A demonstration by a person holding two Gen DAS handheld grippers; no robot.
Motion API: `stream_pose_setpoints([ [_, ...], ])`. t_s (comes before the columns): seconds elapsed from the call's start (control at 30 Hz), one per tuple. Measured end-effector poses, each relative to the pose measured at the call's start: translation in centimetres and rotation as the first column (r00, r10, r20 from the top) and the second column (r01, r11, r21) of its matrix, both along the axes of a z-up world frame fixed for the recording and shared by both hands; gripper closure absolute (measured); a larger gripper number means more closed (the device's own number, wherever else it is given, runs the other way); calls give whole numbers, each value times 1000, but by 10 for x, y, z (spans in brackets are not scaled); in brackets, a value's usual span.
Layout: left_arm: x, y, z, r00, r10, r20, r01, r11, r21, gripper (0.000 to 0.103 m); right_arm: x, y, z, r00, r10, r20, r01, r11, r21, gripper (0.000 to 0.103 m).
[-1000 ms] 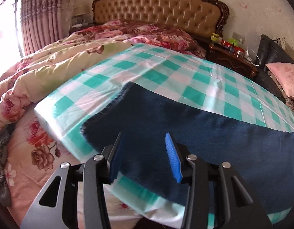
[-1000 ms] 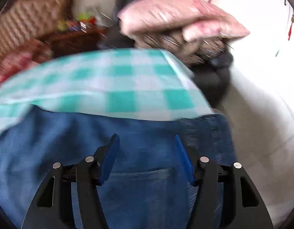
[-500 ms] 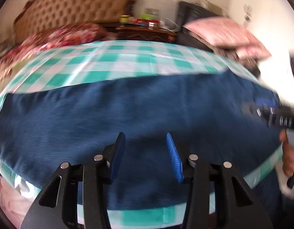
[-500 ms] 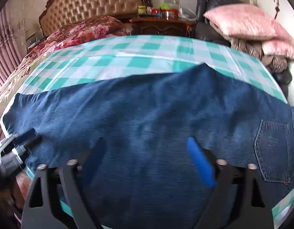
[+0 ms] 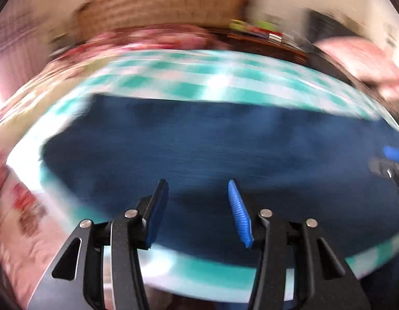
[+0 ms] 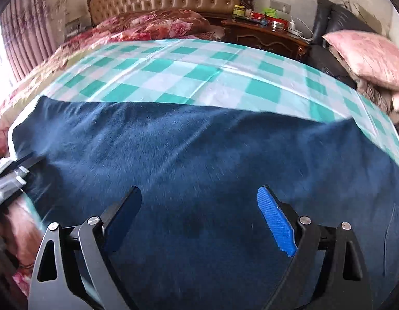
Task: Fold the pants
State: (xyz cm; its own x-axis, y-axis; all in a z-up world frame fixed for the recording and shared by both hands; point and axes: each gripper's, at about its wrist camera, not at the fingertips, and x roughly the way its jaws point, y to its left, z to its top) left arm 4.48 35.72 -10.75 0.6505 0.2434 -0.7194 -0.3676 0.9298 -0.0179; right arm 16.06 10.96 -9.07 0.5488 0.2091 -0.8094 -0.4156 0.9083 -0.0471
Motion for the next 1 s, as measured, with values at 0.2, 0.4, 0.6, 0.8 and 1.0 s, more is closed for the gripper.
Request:
stream_pose_setpoints([
  [0.2, -59, 113, 15, 951, 292, 100, -276, 949, -151, 53, 14, 2, -16, 999, -45, -15, 45, 999, -15, 14],
  [0.4, -60, 146, 5, 963, 240, 122, -217, 960, -176, 56, 16, 3, -15, 998, -65, -27, 64, 998, -28, 14],
  [0.6, -37, 138, -4, 979, 195, 67, -187, 977, -107, 57, 16, 7, -15, 996, -81, -35, 79, 995, -54, 14],
  [0.8, -26, 132, -5, 987, 158, 2, -158, 987, -15, 65, 15, 8, -15, 995, -93, -34, 92, 994, -55, 14],
  [1.0, -36, 144, 0, 989, 141, 34, -135, 981, -137, 81, 15, 8, -14, 995, -95, -34, 93, 994, -54, 14],
])
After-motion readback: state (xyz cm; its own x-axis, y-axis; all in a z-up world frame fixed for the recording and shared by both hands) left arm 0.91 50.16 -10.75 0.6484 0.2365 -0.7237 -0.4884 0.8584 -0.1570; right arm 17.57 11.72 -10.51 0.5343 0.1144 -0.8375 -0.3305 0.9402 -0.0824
